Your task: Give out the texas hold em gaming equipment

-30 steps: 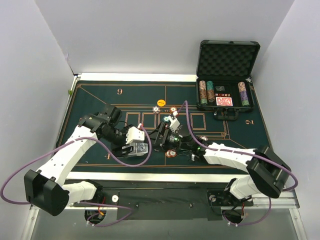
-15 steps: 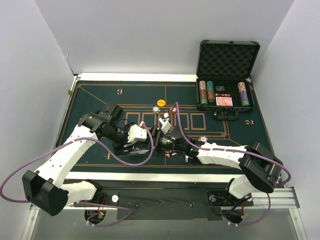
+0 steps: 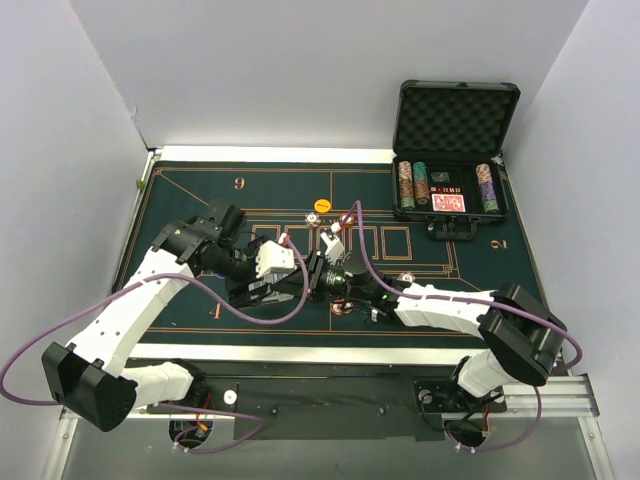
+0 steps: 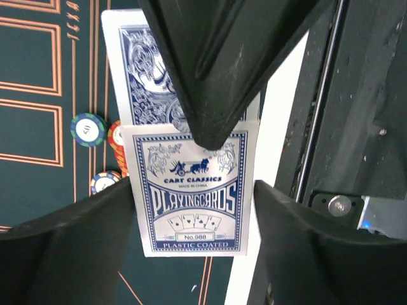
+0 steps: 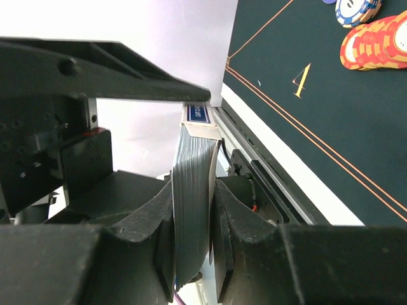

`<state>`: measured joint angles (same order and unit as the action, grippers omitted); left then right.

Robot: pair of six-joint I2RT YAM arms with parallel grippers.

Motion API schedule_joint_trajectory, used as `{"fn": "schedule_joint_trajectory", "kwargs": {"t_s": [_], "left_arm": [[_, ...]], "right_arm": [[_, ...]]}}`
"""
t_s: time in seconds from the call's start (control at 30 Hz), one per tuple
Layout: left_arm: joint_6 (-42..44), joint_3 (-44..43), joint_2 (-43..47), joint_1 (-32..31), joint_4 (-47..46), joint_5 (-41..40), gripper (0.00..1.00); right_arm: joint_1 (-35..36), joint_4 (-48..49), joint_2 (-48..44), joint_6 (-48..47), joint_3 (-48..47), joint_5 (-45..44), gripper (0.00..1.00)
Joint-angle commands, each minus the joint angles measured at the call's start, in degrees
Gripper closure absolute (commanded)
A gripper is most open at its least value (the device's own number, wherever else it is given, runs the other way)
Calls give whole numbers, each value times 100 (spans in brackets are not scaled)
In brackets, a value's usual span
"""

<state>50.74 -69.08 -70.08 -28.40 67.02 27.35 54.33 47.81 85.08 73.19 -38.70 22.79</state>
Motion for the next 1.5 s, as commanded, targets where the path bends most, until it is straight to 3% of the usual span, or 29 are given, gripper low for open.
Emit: {"fn": "schedule_joint_trajectory", "kwargs": {"t_s": [0.0,0.23,0.33,0.57,0.8,1.03,1.23,1.3,1.47], "left_arm": [[-660,-457,135,-43,-523,306,10],[-1882,-782,372,-16,-1182,51,7],[-2077,-967,469,150,-1104,426,6],[-1683,-800,768,818,-762,1457,5],[-1075,-493,1005,951,-366,2159,5],[137,-414,1136,889,312,2055,6],[295,-62,1340,880,-85,1844,7],[489,-123,1244,889,152,1861,13],[420,-36,1260,889,4,1835,17]], "right_arm": [[-62,623,-255,11,46,24,92],[-194,861,-527,239,292,-2,94],[-238,923,-615,292,301,-2,94],[-212,967,-817,468,170,7,94],[-63,528,-906,354,-217,-2,93],[52,299,-809,310,-507,15,93],[69,255,-747,319,-586,24,93],[61,255,-695,319,-595,15,93],[87,439,-589,459,-595,-20,93]]}}
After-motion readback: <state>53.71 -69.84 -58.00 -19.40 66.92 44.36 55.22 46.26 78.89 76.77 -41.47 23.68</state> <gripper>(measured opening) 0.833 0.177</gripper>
